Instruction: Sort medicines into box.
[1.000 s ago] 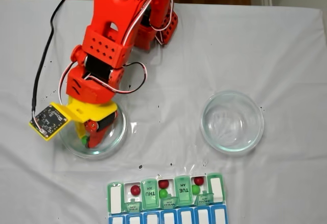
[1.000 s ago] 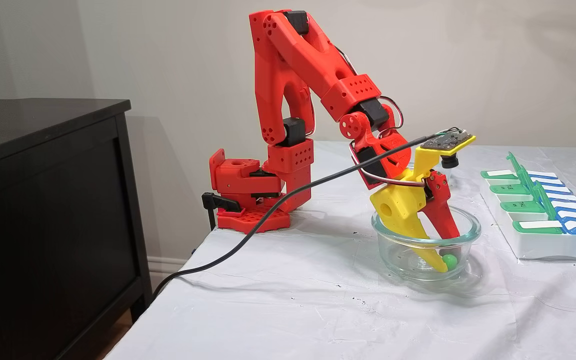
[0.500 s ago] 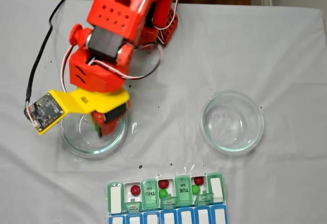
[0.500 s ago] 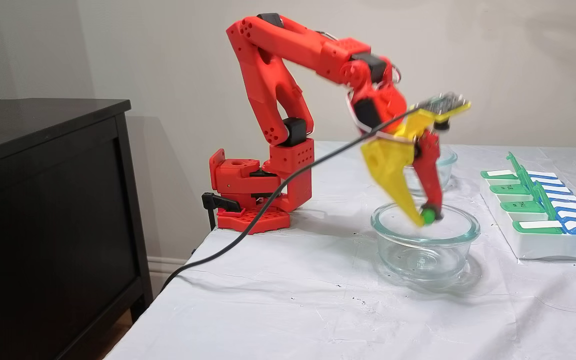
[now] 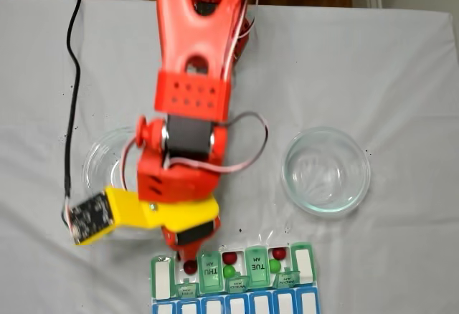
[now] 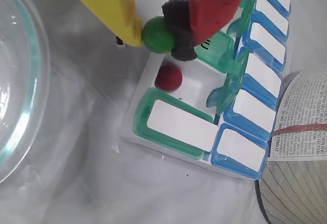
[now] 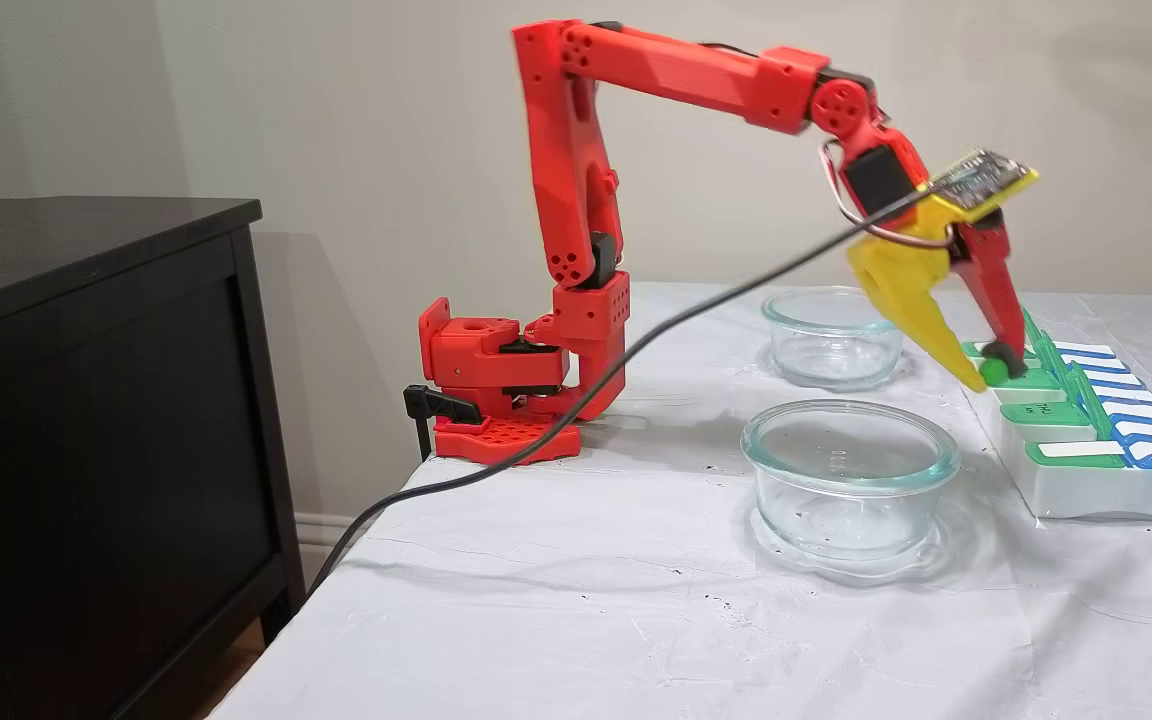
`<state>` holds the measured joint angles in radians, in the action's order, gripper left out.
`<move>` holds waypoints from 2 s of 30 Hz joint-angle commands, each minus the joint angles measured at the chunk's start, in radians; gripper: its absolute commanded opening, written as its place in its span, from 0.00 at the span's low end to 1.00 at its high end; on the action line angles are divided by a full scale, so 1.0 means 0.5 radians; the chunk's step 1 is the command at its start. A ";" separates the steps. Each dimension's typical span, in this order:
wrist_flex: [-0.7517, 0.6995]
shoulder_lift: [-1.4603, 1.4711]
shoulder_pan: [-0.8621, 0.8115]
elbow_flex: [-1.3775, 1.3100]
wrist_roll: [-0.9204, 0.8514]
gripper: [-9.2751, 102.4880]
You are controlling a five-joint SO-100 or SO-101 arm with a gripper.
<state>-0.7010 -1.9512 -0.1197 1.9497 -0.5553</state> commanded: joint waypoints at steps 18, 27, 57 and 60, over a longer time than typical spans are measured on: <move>0.310 0.184 0.080 -0.298 0.046 0.08; 0.411 0.077 0.092 -0.132 -0.015 0.08; 0.282 -0.472 0.334 -0.074 0.341 0.08; 0.301 -0.491 0.423 -0.123 0.500 0.08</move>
<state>-0.5538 -2.0448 0.0307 1.9681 -0.4034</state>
